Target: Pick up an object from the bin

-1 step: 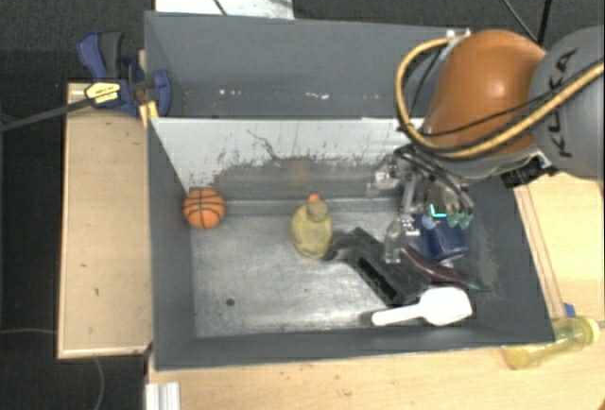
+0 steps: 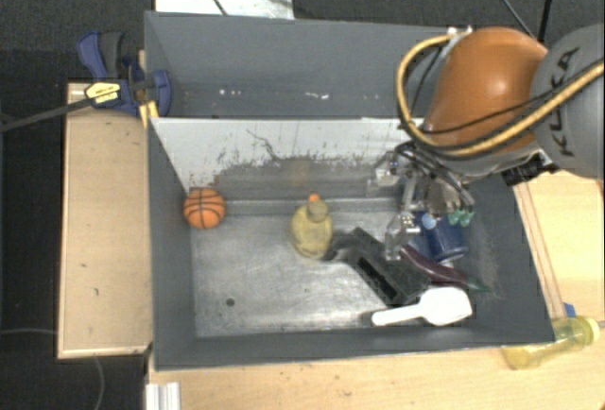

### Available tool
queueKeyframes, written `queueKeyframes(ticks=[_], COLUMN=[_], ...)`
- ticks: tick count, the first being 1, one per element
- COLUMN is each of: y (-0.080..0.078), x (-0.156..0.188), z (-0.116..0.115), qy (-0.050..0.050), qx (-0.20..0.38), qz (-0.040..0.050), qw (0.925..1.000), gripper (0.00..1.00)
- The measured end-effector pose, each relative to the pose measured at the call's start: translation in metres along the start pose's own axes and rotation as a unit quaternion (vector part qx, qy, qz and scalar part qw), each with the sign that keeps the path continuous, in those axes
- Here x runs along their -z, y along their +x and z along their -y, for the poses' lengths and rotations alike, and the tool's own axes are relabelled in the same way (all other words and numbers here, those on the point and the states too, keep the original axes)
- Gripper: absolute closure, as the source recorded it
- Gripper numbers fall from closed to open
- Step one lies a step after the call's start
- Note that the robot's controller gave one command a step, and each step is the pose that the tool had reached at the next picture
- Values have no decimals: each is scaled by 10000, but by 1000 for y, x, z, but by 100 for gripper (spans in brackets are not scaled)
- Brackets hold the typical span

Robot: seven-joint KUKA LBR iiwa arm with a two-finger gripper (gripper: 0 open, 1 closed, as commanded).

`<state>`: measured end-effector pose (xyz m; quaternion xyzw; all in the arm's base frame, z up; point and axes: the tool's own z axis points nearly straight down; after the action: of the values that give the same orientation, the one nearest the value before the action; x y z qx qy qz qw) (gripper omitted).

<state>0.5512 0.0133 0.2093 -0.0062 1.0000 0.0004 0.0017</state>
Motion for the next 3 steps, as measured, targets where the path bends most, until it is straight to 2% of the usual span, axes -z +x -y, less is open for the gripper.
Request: queueKeyframes(ticks=[1,2,3], y=[25,30,32], x=[-74,-91,-89], z=[23,40,52], qy=[0,5,2], qx=[-405,-526,-1346], qz=[18,11,-7], qw=[9992,9986,9909], gripper=[0,0,0])
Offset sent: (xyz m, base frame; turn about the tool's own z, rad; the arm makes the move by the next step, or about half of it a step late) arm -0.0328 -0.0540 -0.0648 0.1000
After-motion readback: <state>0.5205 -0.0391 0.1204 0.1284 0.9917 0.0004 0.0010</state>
